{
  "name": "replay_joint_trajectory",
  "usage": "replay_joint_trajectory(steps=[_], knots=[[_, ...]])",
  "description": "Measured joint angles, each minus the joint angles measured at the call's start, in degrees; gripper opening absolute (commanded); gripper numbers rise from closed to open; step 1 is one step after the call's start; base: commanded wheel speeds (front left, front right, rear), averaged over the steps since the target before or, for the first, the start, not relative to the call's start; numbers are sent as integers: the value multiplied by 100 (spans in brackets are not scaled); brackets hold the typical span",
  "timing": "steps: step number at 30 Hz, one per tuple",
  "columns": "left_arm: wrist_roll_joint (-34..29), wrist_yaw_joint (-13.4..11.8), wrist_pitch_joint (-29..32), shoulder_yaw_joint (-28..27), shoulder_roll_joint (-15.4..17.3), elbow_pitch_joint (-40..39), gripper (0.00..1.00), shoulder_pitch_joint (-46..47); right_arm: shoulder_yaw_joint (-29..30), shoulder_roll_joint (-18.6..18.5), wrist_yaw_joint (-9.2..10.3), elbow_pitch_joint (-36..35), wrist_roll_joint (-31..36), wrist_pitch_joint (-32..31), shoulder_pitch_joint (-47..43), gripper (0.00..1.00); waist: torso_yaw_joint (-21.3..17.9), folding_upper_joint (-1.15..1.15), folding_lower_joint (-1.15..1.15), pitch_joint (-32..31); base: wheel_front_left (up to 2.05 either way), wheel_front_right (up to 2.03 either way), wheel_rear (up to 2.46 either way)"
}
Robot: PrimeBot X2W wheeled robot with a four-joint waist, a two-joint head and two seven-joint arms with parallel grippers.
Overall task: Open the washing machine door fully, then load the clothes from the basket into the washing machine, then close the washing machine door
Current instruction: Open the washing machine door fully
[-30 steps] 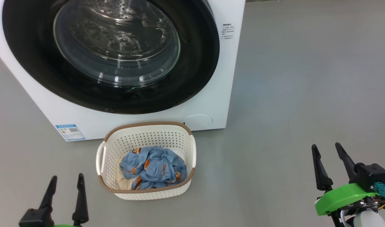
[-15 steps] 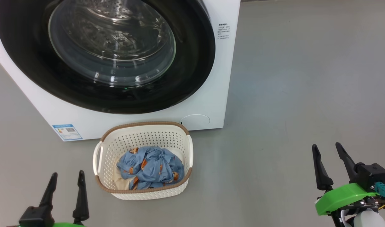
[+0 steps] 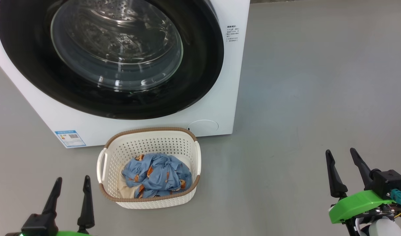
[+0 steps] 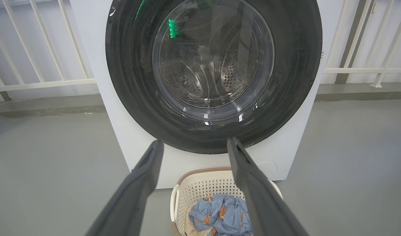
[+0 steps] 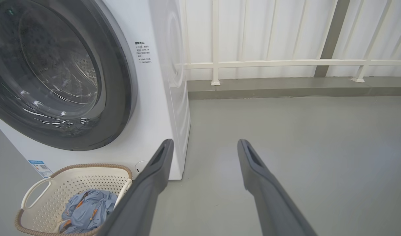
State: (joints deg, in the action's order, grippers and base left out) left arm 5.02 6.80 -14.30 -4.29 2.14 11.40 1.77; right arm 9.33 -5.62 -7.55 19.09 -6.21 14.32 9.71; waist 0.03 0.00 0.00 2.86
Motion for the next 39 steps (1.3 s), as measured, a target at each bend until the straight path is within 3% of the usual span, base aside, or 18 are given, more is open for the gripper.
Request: replay_joint_trajectory(steps=[18,29,38,39], knots=[[4,-2,0,91,0,-181,100,-38,30,-25,0,-90,-604,0,419,100,24,0,0,89,0,0,0],[131,-107,0,339,0,-220,100,-30,141,-165,0,-180,-2106,26,1173,100,120,0,0,352,0,0,0],[186,-153,0,514,-1,-259,100,151,299,-238,0,137,-4039,-224,1954,100,222,0,0,681,0,0,0],[197,-155,0,533,-1,-260,100,168,331,-253,0,182,-4235,-303,2060,96,235,0,0,726,0,0,0]])
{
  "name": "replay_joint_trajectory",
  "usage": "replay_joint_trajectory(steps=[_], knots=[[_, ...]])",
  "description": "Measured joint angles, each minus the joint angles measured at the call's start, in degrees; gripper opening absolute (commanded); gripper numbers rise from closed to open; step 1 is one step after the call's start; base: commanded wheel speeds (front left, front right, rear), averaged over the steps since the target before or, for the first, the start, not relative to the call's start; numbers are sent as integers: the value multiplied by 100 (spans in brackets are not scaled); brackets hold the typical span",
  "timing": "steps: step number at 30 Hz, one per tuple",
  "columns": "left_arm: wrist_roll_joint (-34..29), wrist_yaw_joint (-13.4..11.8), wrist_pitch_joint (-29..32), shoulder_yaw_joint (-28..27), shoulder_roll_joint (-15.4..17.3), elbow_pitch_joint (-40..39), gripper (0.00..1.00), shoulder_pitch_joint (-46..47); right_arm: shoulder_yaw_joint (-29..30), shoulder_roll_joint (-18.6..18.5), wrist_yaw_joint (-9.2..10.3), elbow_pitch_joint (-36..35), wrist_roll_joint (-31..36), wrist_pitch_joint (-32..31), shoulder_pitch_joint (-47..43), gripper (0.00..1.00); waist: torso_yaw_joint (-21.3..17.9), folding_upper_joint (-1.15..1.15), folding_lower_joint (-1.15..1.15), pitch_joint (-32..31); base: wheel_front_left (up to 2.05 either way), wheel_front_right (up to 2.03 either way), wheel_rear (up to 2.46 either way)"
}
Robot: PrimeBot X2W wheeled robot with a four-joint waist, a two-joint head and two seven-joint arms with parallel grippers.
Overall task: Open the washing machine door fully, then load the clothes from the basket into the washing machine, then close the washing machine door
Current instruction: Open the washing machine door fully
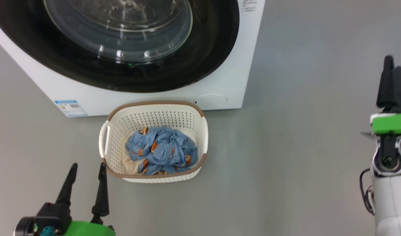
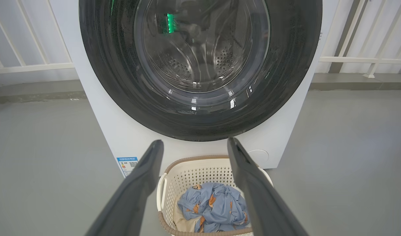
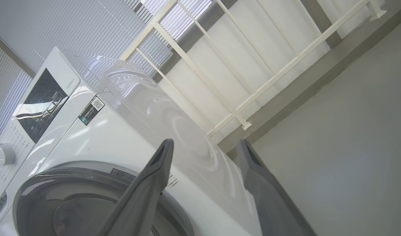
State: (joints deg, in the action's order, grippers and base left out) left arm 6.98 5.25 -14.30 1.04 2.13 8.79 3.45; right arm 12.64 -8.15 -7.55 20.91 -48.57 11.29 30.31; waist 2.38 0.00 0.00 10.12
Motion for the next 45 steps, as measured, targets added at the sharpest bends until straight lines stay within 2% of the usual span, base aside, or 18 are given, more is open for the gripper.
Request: replay_joint_trajectory(steps=[1,2,4,6,7,13,27,39,45], knots=[[22,-2,0,20,0,0,100,25,13,-25,0,36,-168,-76,91,86,12,0,0,45,0,0,0],[27,-2,0,38,0,-3,100,54,20,-57,0,64,-276,-144,174,62,25,0,0,91,0,0,0],[29,-7,0,88,0,-9,100,101,76,-103,0,148,-561,-260,357,36,50,0,0,186,0,0,0],[32,-44,0,146,0,-9,100,167,92,-162,0,210,-713,-374,527,4,77,0,0,286,0,0,0],[59,-46,-1,176,0,-14,100,206,105,-179,0,242,-849,-414,619,0,90,0,0,335,0,0,0],[188,-100,-1,301,-3,-53,100,404,120,-242,0,482,-1418,-892,1115,0,191,0,0,616,0,0,0],[392,-222,-23,683,-15,-90,100,690,78,-382,0,1326,-2267,-2735,2485,0,511,0,0,1116,0,0,0],[661,-324,-23,1060,-19,-109,100,912,90,-385,1,2164,-2279,-3955,3701,0,807,0,0,1415,0,0,0],[730,-354,-24,1224,-21,-114,100,1037,143,-402,2,2553,-2159,-4105,4179,0,933,0,0,1494,0,0,0]])
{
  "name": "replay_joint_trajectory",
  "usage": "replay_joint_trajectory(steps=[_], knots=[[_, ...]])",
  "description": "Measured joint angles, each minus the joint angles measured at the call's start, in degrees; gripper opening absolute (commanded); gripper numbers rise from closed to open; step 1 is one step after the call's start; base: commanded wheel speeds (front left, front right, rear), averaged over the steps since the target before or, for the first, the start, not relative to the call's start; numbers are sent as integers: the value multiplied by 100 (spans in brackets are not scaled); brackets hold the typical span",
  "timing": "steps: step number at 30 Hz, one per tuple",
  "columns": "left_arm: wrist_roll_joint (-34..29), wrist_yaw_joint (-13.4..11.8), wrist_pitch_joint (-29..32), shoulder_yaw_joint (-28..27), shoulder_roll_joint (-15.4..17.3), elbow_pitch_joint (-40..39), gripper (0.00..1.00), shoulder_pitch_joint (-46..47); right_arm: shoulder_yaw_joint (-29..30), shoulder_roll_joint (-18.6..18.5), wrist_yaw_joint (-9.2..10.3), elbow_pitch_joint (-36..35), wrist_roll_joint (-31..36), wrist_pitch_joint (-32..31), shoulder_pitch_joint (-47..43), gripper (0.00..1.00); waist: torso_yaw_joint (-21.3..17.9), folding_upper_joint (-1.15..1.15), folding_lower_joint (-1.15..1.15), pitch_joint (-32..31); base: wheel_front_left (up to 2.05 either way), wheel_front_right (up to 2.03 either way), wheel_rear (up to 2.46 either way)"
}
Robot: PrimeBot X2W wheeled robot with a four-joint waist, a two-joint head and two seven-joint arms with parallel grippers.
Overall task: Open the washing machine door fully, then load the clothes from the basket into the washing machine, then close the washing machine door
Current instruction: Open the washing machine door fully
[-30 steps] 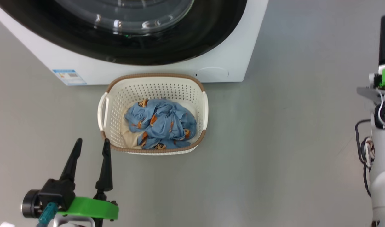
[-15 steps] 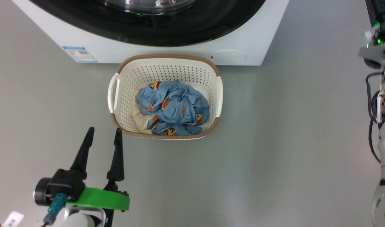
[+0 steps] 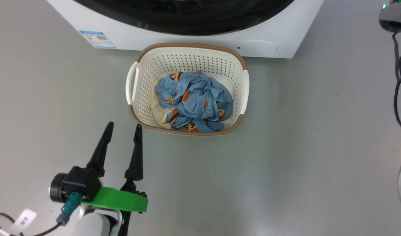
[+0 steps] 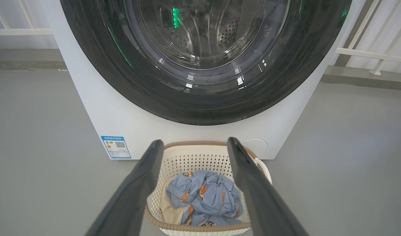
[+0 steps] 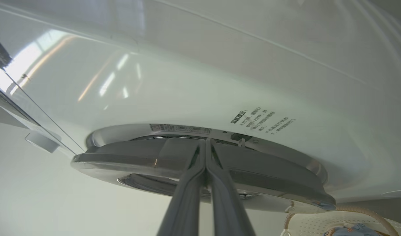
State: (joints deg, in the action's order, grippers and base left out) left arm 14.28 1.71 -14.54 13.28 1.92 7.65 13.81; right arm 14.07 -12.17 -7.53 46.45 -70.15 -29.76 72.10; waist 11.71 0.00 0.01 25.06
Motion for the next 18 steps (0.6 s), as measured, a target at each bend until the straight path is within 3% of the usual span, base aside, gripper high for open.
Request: replay_joint_trajectory(steps=[18], knots=[[316,-68,0,368,-9,-29,100,205,125,7,13,864,958,-187,1149,0,326,0,0,401,0,0,0]])
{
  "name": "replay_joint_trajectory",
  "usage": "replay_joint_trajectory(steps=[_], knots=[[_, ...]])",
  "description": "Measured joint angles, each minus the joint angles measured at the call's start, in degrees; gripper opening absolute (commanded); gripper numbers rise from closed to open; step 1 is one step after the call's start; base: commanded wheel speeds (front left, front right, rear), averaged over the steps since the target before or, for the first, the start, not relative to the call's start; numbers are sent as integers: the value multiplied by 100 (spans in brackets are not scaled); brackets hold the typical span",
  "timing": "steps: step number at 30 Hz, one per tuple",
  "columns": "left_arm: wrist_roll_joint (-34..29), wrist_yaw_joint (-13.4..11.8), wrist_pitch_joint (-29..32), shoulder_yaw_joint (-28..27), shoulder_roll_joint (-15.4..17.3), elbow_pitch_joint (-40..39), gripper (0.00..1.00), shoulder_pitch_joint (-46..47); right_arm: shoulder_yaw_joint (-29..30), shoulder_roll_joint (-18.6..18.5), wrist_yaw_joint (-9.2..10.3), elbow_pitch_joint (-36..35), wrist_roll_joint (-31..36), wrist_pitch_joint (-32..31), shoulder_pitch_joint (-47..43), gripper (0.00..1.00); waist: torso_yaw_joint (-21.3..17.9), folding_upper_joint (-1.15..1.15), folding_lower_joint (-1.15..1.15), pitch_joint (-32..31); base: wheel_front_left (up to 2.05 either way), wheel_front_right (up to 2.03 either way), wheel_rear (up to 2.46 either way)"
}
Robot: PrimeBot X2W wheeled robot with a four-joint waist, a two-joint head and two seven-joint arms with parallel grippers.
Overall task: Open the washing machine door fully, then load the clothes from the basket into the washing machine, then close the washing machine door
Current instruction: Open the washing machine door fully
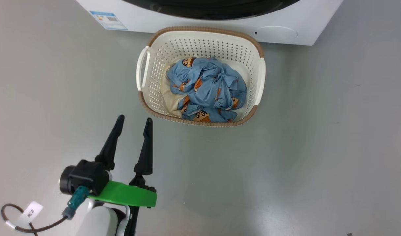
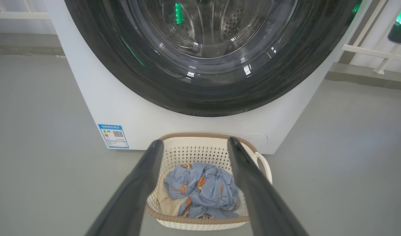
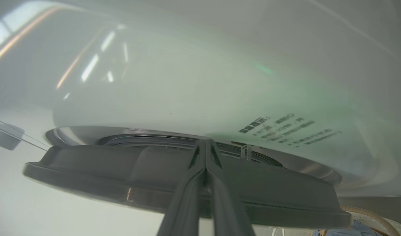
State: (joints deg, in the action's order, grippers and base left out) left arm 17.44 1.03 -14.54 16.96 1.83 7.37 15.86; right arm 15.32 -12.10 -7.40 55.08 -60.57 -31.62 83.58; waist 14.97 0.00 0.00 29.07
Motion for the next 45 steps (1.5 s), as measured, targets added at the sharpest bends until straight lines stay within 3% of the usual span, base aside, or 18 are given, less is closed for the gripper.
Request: replay_joint_trajectory(steps=[12,18,29,45], knots=[[194,-35,0,99,-5,-4,100,135,140,57,0,98,355,-12,199,0,193,0,0,148,0,0,0],[193,-40,0,81,-5,-8,100,135,190,47,0,91,410,-302,204,0,224,0,0,174,0,0,0],[169,-82,0,-4,-7,-53,100,191,74,102,3,-832,460,-1105,-367,0,162,0,0,87,0,0,0],[-41,-25,0,-164,-7,-133,100,70,432,463,2,-1583,390,-2501,-1477,0,48,0,0,-415,0,0,0]])
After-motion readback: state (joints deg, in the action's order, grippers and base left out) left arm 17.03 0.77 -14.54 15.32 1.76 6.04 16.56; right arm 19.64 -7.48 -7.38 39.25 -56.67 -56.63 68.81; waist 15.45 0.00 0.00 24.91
